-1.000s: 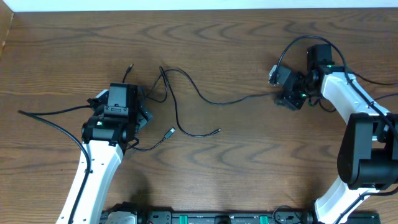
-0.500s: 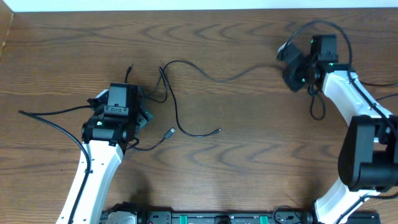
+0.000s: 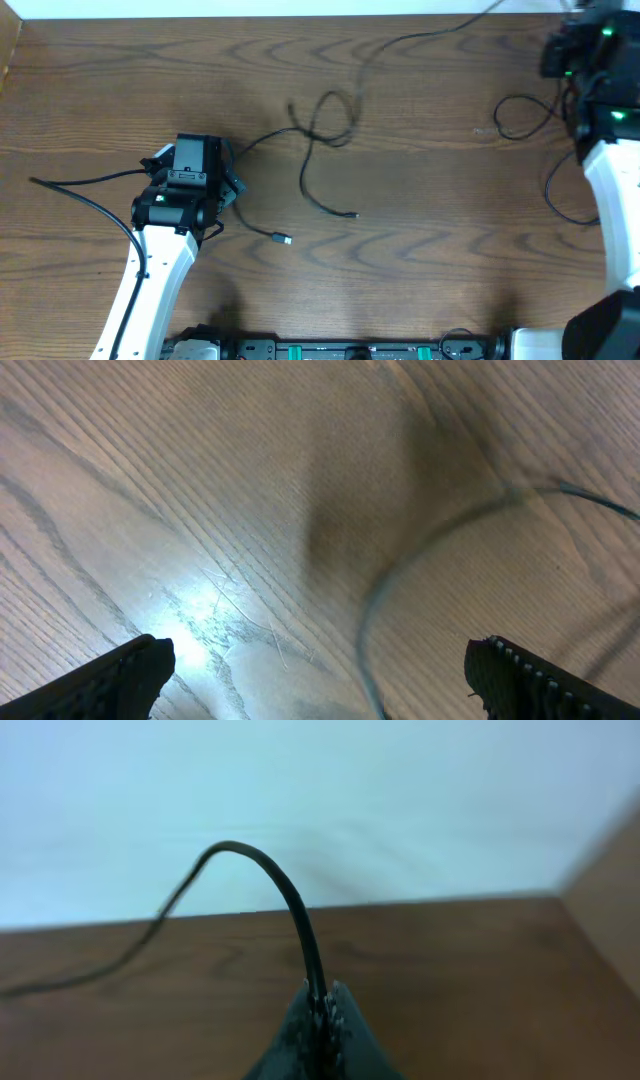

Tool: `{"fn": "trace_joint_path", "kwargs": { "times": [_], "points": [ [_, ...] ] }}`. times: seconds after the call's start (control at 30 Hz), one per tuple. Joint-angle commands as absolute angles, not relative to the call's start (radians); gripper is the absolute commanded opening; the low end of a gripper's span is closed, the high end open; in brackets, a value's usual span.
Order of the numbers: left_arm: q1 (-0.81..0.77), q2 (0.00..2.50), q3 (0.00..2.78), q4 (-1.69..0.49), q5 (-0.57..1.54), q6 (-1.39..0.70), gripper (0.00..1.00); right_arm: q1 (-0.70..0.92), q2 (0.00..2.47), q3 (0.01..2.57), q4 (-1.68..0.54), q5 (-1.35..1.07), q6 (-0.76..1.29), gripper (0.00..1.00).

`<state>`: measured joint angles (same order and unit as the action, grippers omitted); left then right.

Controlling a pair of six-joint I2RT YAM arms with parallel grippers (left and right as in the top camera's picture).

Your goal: Untangle cables

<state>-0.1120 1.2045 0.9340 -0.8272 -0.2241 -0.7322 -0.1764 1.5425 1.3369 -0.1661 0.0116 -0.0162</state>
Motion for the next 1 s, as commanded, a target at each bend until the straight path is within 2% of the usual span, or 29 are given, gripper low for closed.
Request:
{"fn": "trace_joint_path", "kwargs": {
  "times": [0.0, 0.27, 0.63, 0.73, 0.8, 0.87, 0.97],
  "points": [
    [-0.108, 1.208, 0.953, -0.830, -0.248, -0.726, 0.98, -0.263, 1.530, 1.349, -0.200, 0.088, 0.175, 0.01],
    [-0.108, 1.208, 0.953, -0.830, -0.248, -0.726, 0.98, -0.465, 1.530, 1.348, -0.358, 0.088, 0.469, 0.01],
    [-0.108, 1.208, 0.953, -0.830, -0.248, -0.726, 0.98, -0.621, 1.542, 1.341, -0.545, 0.132, 0.480, 0.03],
    [-0.108, 1.208, 0.953, -0.830, -0.248, -0.726, 0.98, -0.629, 1.553, 1.339, -0.581, 0.132, 0.446, 0.25],
    [-0.108, 1.208, 0.953, -0.830, -0.248, -0.726, 0.98, -0.628, 1.563, 1.338, -0.598, 0.132, 0.413, 0.51],
    [-0.108, 1.208, 0.953, -0.830, -0.248, -0.726, 0.98, -0.627, 1.572, 1.338, -0.609, 0.101, 0.386, 0.73],
    [-0.108, 1.208, 0.953, -0.830, -0.248, -0.726, 0.98, -0.627, 1.577, 1.338, -0.607, -0.029, 0.317, 0.79]
  ]
}}
